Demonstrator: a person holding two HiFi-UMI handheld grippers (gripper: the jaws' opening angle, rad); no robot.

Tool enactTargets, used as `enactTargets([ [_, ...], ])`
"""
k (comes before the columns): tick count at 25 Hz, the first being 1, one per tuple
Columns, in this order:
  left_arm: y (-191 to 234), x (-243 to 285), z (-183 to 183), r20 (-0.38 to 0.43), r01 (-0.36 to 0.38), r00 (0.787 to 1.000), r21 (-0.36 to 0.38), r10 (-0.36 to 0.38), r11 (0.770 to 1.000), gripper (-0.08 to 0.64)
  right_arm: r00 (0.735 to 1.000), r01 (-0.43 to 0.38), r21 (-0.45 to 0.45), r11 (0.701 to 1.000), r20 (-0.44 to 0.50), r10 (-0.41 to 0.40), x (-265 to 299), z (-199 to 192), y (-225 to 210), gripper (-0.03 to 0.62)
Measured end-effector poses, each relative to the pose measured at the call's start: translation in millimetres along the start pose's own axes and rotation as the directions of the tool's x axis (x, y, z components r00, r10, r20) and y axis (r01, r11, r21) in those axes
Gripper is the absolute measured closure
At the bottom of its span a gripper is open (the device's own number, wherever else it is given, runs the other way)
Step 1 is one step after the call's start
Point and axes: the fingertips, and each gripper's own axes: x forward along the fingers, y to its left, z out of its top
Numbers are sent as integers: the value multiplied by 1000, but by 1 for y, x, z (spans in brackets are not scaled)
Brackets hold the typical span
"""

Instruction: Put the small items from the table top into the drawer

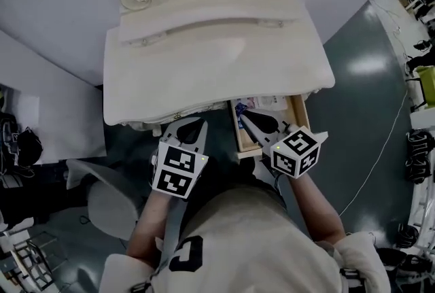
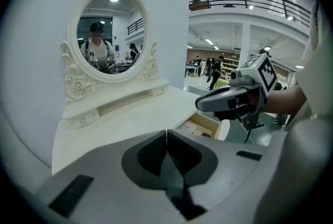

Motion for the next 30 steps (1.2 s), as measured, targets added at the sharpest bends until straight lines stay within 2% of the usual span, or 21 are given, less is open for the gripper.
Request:
enactTargets([
  [8,3,-13,-2,25,54,998,34,-55,998,502,999,-11,-25,1000,37,12,-4,14,42,552],
  [18,-9,-6,-1,28,154,987,73,-157,985,502,996,70,5,998,50,-70,-21,13,57,557],
  [26,-17,-15,5,52,142,988,75,-146,987,503,995,31,-19,999,97,-29,-31,26,68,558],
  [30,-38,-12,15,66,151,985,95,-157,984,503,991,52,-37,998,124,-47,-49,31,60,563],
])
